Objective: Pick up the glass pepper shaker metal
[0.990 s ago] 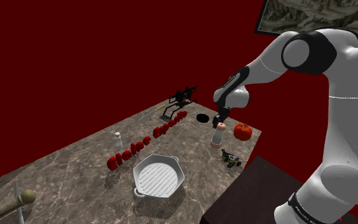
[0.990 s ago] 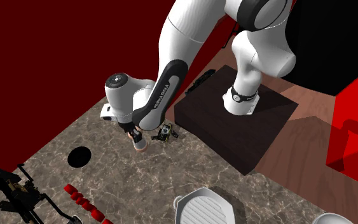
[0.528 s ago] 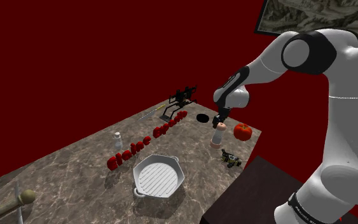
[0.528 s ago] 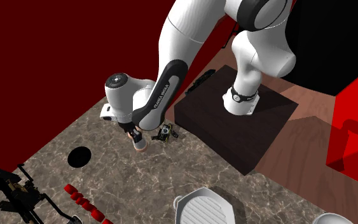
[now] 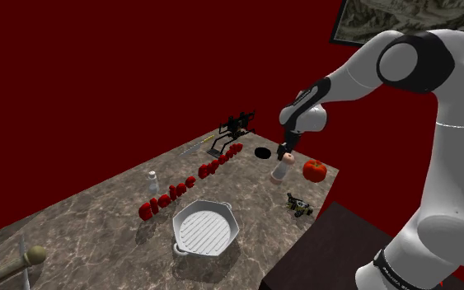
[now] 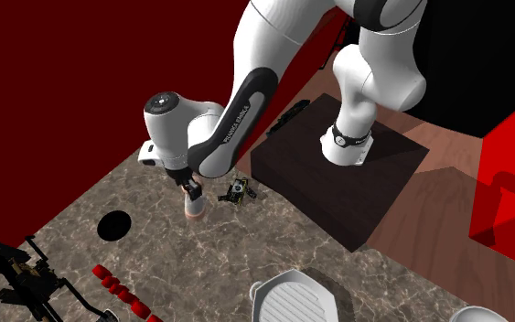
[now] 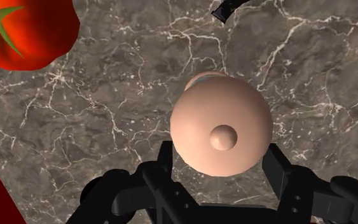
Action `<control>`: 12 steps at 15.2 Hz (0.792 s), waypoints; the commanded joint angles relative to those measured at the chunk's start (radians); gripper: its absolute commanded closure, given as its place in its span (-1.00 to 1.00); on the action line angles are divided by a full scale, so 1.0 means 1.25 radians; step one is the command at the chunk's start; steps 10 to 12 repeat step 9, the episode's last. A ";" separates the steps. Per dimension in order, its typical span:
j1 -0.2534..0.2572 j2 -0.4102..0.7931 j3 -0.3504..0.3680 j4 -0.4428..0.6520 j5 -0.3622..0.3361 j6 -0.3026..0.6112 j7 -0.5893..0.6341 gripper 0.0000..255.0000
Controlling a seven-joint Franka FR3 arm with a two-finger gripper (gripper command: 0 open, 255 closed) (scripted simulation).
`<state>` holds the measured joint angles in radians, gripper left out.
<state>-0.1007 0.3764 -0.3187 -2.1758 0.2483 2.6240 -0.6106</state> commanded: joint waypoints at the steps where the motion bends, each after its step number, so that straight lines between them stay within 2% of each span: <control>1: 0.005 -0.019 -0.008 -0.002 -0.012 -0.017 0.007 1.00; 7: 0.020 -0.071 -0.028 0.001 -0.047 -0.069 0.032 1.00; 12: 0.020 -0.072 -0.029 0.002 -0.048 -0.070 0.033 1.00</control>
